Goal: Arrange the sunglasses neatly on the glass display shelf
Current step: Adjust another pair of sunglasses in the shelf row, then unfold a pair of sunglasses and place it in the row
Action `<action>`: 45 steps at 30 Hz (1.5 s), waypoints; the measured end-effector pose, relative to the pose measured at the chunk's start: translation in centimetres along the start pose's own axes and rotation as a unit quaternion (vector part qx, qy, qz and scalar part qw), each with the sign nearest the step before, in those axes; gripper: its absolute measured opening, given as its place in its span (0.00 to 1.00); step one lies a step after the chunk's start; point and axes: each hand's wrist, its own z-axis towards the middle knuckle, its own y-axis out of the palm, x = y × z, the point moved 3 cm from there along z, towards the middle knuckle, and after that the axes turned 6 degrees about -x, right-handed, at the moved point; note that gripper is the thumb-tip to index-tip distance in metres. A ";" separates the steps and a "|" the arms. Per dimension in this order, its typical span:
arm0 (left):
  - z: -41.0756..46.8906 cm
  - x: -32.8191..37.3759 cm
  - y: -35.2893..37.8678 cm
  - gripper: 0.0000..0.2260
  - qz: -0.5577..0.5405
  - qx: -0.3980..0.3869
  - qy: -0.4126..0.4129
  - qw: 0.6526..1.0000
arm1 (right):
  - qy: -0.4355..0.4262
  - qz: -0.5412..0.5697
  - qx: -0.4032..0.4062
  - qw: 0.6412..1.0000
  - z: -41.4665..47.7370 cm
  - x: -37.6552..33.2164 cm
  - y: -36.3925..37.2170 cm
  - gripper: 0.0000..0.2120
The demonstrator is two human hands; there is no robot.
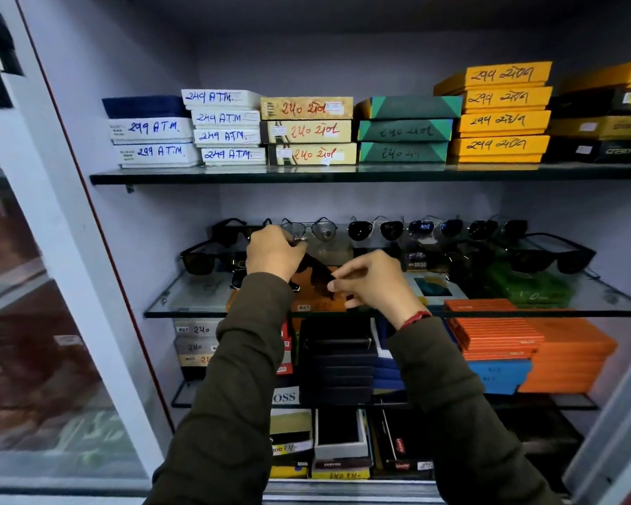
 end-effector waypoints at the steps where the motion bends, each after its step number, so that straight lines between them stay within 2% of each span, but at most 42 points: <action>1: 0.1 0.1 -0.1 0.14 -0.061 0.003 0.003 0.998 | -0.019 -0.011 0.029 0.999 -0.1 -0.1 -0.6 0.09; 3: -0.2 0.2 -0.1 0.14 -0.172 -0.006 0.004 0.985 | -0.059 -0.050 0.093 0.993 -0.4 -0.3 -2.0 0.07; 5: -0.8 0.4 0.0 0.14 -0.230 -0.002 0.022 0.973 | -0.082 -0.074 0.140 0.984 -0.6 -0.2 -3.2 0.06; 10: -3.0 1.0 0.8 0.14 -0.265 0.060 0.098 0.957 | -0.120 -0.062 0.200 0.971 -0.9 0.5 -4.4 0.05; 13: -4.1 1.2 1.7 0.15 -0.268 0.066 0.126 0.953 | -0.134 -0.054 0.223 0.964 -0.9 1.1 -4.5 0.12; 16: -5.0 1.1 1.9 0.15 -0.280 0.083 0.135 0.947 | -0.159 -0.121 0.284 0.938 -1.2 1.2 -4.6 0.12; 19: -5.2 0.8 1.9 0.15 -0.257 0.083 0.141 0.952 | -0.166 -0.089 0.327 0.926 -1.6 1.2 -5.0 0.11; 21: -5.2 0.7 1.9 0.12 -0.194 0.090 0.166 0.963 | -0.157 -0.042 0.318 0.934 -1.5 1.4 -5.3 0.11; 24: -5.2 0.8 2.0 0.11 -0.080 0.126 0.209 0.966 | -0.155 -0.036 0.311 0.937 -1.4 1.7 -5.5 0.10; 26: -5.5 1.1 2.2 0.10 -0.048 0.150 0.221 0.962 | -0.155 -0.032 0.309 0.938 -1.3 2.0 -5.7 0.10; 28: -5.8 1.3 2.4 0.10 -0.062 0.164 0.213 0.961 | -0.150 -0.032 0.304 0.940 -1.3 2.1 -6.2 0.10; 31: -5.3 1.1 2.9 0.10 -0.146 0.165 0.139 0.966 | -0.144 -0.033 0.300 0.942 -1.4 2.5 -6.9 0.09; 34: -4.4 0.7 3.7 0.09 -0.240 0.136 0.063 0.959 | -0.143 -0.024 0.299 0.943 -1.5 3.0 -7.4 0.09; 39: -4.2 1.4 5.0 0.07 -0.335 0.080 0.010 0.939 | -0.129 0.034 0.306 0.943 -0.6 3.8 -8.6 0.07; 43: -3.6 1.7 6.1 0.06 -0.368 0.042 -0.020 0.929 | -0.119 0.066 0.258 0.957 0.1 4.4 -9.8 0.05; 45: -3.1 1.7 6.6 0.06 -0.370 0.018 -0.035 0.928 | -0.109 0.064 0.216 0.968 0.7 5.0 -10.3 0.09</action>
